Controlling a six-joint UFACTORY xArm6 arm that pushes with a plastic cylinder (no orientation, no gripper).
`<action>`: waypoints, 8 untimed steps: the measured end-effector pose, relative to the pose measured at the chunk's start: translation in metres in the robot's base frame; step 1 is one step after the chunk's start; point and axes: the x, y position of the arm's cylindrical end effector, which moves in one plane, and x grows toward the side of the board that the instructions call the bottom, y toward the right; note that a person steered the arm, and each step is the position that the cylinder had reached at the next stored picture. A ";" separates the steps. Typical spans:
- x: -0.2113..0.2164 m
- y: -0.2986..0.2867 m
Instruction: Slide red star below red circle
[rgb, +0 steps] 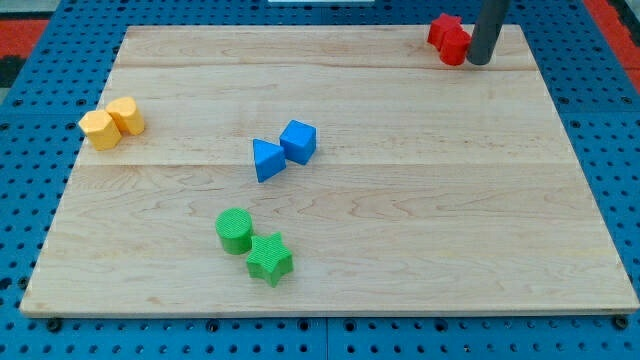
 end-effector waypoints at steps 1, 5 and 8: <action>0.000 0.000; -0.073 0.071; -0.049 -0.088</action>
